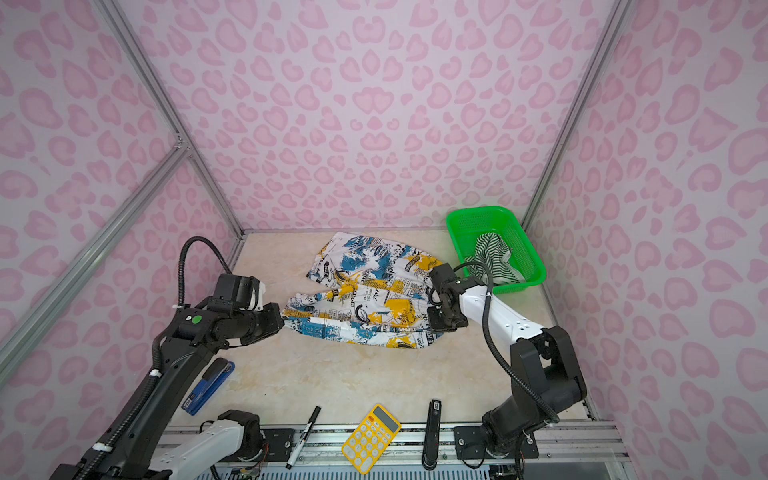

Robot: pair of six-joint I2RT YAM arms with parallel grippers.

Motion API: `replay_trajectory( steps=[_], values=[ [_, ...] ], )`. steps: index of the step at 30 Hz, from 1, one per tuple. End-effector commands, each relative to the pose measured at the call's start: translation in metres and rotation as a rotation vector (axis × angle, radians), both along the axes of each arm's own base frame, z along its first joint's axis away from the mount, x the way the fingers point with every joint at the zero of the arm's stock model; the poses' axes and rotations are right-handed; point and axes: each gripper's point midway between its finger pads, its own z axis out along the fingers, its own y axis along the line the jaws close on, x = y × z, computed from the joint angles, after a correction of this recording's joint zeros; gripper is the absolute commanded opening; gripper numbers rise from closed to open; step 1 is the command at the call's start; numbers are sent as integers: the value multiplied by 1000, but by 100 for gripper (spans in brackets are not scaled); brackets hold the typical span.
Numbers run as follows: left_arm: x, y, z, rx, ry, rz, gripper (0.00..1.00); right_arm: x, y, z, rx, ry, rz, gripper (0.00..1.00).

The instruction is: Fold and stack the mixed laundry pile

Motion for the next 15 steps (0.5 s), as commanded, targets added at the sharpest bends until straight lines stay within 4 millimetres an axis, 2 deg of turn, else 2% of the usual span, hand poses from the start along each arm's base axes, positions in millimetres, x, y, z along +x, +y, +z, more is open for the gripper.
replay_trajectory(
  steps=[1,4,7,11,15],
  values=[
    [-28,7,-2,13,63,8,3,-35,6,-6,5,92,8,7],
    [-44,13,6,26,68,29,3,-52,7,-2,23,122,13,6],
    [-59,25,27,63,47,58,3,-56,3,10,25,113,15,6],
    [-66,36,54,100,3,84,3,-44,8,25,74,89,20,5],
    [-71,38,61,102,-14,92,3,-23,23,36,131,75,47,3]
  ],
)
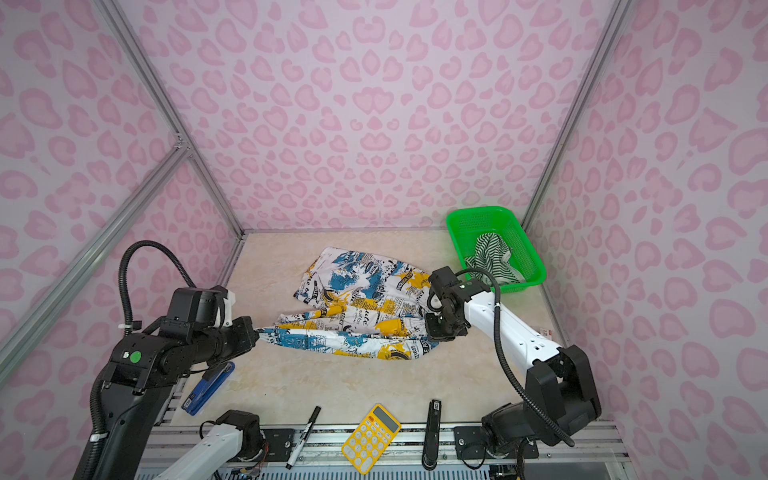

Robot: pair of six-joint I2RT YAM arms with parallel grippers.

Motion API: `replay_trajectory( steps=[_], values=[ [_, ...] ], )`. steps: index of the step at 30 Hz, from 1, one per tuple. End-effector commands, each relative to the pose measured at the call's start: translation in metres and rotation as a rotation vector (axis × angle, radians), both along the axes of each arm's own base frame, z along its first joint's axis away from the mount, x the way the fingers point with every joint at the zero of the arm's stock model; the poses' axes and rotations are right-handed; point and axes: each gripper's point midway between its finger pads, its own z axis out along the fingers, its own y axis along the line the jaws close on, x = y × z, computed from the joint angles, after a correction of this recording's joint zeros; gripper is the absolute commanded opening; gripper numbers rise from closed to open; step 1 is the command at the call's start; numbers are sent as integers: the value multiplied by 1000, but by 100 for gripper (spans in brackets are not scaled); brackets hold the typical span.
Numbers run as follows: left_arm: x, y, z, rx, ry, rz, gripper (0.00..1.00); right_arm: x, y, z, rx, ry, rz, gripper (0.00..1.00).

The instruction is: Fold and stack the mixed laundry pile

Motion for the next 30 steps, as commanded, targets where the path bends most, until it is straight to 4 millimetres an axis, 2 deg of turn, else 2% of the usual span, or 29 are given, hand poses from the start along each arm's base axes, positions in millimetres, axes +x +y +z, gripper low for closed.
replay_trajectory(
  steps=[1,3,5,6,9,11,14,18,22,24,26,28,30],
  values=[
    [-10,11,2,41,14,36,3,8,8,7,27,12,42,2],
    [-2,10,16,29,-48,39,3,14,15,16,62,-1,54,2],
    [18,7,34,24,-132,37,3,20,17,26,98,-17,48,2],
    [35,3,52,12,-196,23,3,22,17,29,114,-21,42,2],
    [90,-18,84,-8,-307,-60,3,27,16,37,153,-34,24,2],
    [130,-33,96,-16,-347,-125,3,24,17,38,162,-31,37,4],
    [191,-52,101,-23,-383,-195,3,26,19,38,176,-34,35,6],
    [262,-57,93,3,-380,-222,3,39,21,45,233,-67,-16,5],
    [318,-59,78,-39,-364,-251,3,52,20,60,315,-113,-66,5],
    [340,-68,67,-74,-358,-298,3,60,18,65,357,-134,-89,6],
    [364,-73,46,-98,-330,-315,3,70,14,66,397,-148,-121,6],
    [379,-82,24,-130,-301,-349,3,85,5,62,404,-163,-172,6],
    [394,-84,-10,-145,-244,-343,3,101,-3,54,406,-172,-214,8]
  ],
)
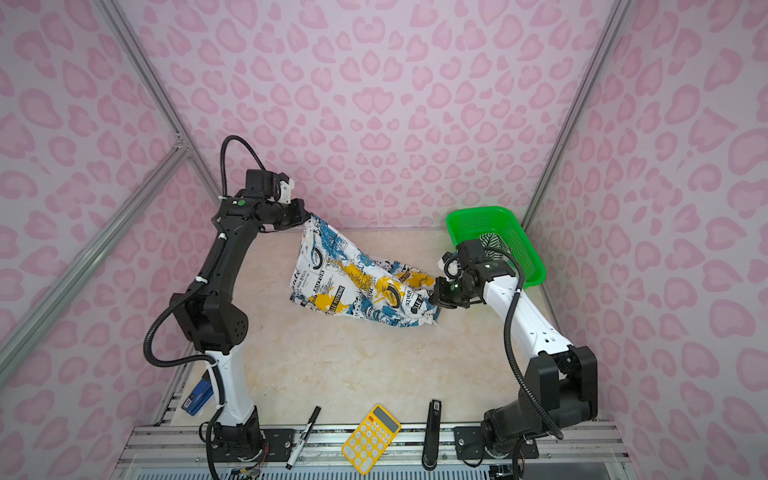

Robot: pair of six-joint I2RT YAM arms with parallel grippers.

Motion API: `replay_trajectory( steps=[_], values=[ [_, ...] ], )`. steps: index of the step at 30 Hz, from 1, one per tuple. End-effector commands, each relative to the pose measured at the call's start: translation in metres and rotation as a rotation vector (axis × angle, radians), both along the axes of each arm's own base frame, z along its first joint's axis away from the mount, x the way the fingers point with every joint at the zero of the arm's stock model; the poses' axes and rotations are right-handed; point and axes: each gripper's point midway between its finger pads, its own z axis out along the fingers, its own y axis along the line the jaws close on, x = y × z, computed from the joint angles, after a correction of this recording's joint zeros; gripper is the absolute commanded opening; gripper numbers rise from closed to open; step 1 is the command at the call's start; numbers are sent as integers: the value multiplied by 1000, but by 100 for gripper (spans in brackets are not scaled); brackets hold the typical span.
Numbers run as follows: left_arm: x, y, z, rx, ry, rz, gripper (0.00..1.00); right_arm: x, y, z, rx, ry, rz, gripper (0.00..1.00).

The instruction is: Fold and stack the mixed laundry pile

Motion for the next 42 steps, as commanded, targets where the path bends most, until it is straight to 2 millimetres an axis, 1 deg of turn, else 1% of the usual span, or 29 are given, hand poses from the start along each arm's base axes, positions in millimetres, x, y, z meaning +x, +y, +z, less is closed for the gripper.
replay_trajectory(
  steps=[1,3,4,6,7,8,10,12,13,16,17,19,20,21,23,24,26,27,28,30,32,37,40,42],
  values=[
    [18,-11,-37,-33,44,-55,3,28,-7,-9,35,-14,-66,10],
    [27,-6,-71,-26,107,-24,3,43,-11,-20,28,-10,-91,14],
    [31,-4,-85,-28,128,-18,3,50,-13,-25,19,-10,-105,16],
    [37,-3,-108,-38,153,-15,4,61,-20,-36,-25,-18,-136,18],
    [41,-5,-115,-51,155,-21,7,66,-27,-42,-63,-17,-156,19],
    [44,-5,-120,-64,154,-24,12,71,-34,-46,-106,-26,-169,21],
    [51,-8,-123,-86,138,-32,28,76,-44,-52,-166,-40,-192,27],
    [56,-8,-119,-103,108,-39,52,80,-54,-54,-229,-61,-208,32],
    [58,-9,-115,-107,89,-45,59,81,-61,-55,-266,-66,-218,35],
    [60,-2,-96,-90,39,-46,70,79,-75,-51,-353,-85,-231,40],
    [59,0,-90,-81,26,-48,71,78,-78,-49,-369,-94,-230,42],
    [53,11,-77,-56,8,-32,72,78,-79,-42,-379,-130,-210,45],
    [49,17,-72,-46,6,-23,72,78,-74,-40,-361,-147,-181,48],
    [42,24,-69,-35,12,-8,72,76,-65,-38,-327,-167,-137,52],
    [27,41,-70,-8,42,31,72,76,-54,-37,-279,-177,-91,58],
    [17,49,-72,6,56,50,72,76,-48,-41,-252,-173,-68,61],
    [-3,62,-79,32,83,81,71,78,-40,-50,-214,-158,-42,62],
    [-13,67,-78,40,83,92,71,79,-35,-55,-195,-144,-28,62],
    [-26,70,-84,43,94,98,70,81,-32,-61,-179,-135,-17,62],
    [-45,71,-90,38,104,99,69,86,-28,-70,-171,-127,-13,62],
    [-60,68,-99,26,110,82,67,94,-26,-78,-168,-123,-12,60],
    [-79,59,-137,-5,200,43,59,111,-25,-92,-206,-84,-19,45],
    [-89,55,-151,-33,234,31,53,113,-28,-102,-251,-55,-18,42],
    [-95,53,-157,-40,249,27,53,112,-29,-108,-266,-33,-11,42]
  ],
)
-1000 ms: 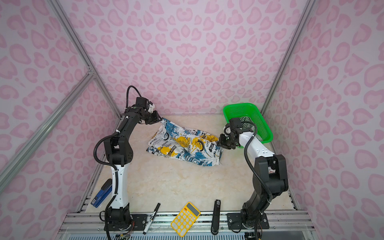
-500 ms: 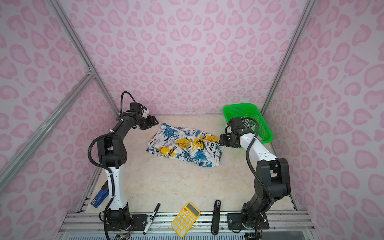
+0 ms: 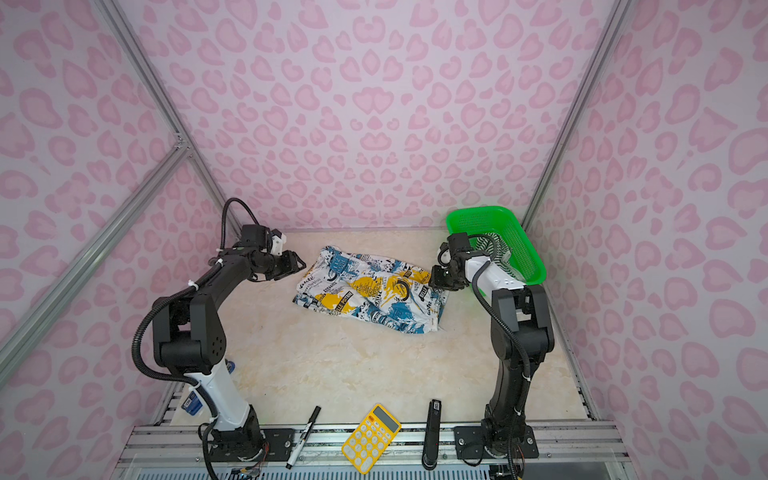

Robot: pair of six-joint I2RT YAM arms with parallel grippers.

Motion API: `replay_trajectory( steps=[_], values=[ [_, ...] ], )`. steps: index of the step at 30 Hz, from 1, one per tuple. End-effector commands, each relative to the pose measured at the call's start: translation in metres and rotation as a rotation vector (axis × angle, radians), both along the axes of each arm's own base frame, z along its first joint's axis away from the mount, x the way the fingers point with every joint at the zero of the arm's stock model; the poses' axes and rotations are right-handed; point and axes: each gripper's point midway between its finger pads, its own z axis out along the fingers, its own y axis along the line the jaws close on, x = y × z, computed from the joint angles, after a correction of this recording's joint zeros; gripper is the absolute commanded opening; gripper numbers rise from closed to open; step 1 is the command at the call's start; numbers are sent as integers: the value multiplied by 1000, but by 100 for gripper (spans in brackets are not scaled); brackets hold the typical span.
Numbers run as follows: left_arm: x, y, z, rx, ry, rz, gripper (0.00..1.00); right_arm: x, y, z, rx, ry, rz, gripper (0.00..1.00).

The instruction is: Fold and stack the mixed laundry pile

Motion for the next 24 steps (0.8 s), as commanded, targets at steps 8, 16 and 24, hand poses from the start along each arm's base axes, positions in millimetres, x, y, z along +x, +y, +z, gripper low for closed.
replay_trajectory(
  steps=[8,16,24],
  values=[
    [-8,5,-28,39,41,-8,59,-9,2,-20,-49,71,24,46],
    [-5,-9,-40,-47,47,-42,51,-5,11,-20,-4,66,34,25],
    [-22,-17,-46,-97,67,-45,16,1,9,-3,-8,27,15,0]
  ],
)
